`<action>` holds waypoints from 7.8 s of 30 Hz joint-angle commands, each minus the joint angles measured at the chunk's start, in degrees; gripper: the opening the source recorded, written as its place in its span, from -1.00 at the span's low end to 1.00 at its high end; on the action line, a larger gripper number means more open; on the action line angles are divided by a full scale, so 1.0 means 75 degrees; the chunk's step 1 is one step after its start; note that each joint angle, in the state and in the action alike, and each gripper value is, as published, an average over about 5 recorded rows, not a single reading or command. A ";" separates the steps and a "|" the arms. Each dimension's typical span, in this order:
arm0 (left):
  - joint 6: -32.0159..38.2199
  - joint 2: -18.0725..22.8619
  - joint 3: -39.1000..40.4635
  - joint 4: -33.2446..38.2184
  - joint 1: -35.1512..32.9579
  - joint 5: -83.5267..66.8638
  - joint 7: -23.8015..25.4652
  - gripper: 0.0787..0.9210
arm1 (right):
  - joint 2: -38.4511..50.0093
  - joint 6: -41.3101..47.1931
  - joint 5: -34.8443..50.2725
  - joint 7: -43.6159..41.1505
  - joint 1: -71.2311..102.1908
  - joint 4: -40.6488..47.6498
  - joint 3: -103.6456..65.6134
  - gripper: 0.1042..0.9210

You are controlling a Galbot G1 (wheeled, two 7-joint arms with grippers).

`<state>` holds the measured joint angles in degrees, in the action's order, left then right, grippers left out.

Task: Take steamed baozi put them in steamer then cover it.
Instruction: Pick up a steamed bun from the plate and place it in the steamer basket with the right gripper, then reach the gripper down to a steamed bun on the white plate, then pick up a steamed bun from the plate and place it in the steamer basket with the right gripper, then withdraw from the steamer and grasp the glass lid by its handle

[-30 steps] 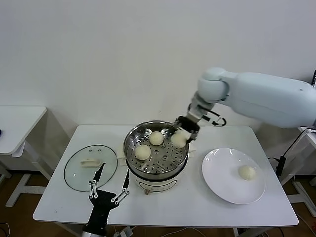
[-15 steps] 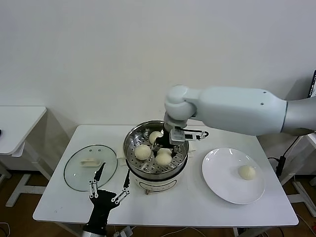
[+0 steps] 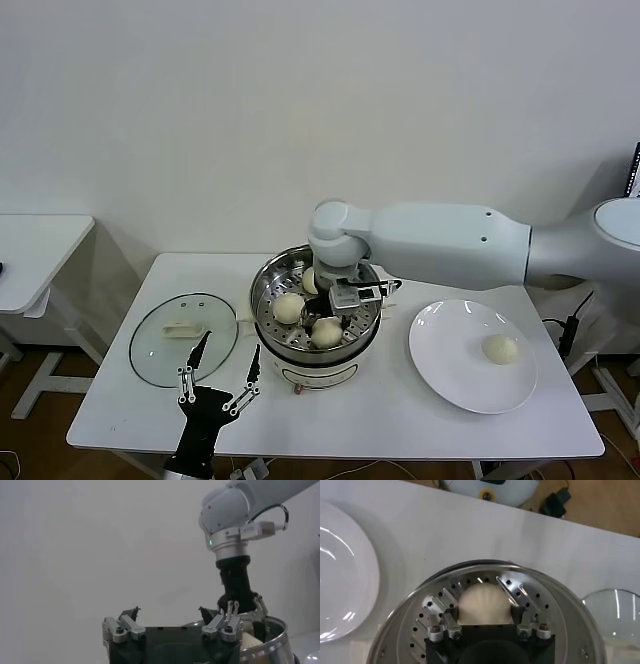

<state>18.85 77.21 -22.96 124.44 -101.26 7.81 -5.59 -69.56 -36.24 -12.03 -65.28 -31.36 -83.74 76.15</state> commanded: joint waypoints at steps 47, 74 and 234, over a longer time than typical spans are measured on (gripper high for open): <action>-0.0056 0.0034 0.0075 -0.0106 0.0108 0.0056 -0.0005 0.77 | 0.4669 0.5250 0.2691 -0.0678 0.2009 0.3596 -0.1217 0.76; -0.0009 0.0052 0.0061 -0.0199 0.0085 0.0098 -0.0017 0.77 | 0.4266 0.5166 0.2503 0.0290 0.3342 0.4120 -0.1966 0.76; -0.1826 -0.0933 -0.1669 -0.4563 0.2715 0.8607 -0.1049 0.77 | 0.0334 0.1831 0.3788 1.1841 1.2965 -0.0300 -1.3353 0.76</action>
<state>6.73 71.64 -33.19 98.96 -82.26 60.19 -14.25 -62.58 -20.66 19.30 24.18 54.11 -85.89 -14.91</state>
